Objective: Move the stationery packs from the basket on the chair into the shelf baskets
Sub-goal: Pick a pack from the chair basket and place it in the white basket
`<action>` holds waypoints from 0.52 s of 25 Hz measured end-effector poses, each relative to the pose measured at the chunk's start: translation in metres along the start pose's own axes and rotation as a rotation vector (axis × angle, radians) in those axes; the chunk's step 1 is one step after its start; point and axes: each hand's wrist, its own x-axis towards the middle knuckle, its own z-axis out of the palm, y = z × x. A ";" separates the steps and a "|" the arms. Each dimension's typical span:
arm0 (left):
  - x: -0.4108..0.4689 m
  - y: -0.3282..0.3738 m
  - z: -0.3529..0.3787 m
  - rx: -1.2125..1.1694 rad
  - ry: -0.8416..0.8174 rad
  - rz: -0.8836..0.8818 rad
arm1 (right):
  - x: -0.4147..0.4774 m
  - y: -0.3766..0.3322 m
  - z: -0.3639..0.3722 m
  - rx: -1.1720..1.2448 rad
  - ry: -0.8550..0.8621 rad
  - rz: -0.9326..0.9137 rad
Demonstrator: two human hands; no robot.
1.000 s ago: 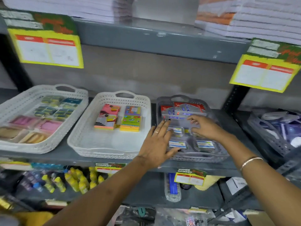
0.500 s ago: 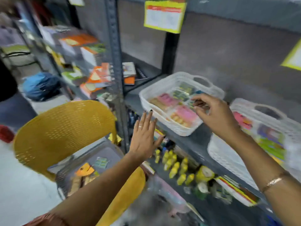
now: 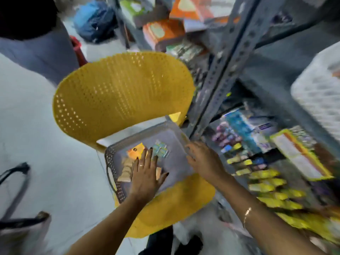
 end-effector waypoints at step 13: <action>-0.040 -0.048 0.114 0.005 -0.120 -0.096 | 0.108 0.025 0.198 -0.098 -0.165 0.026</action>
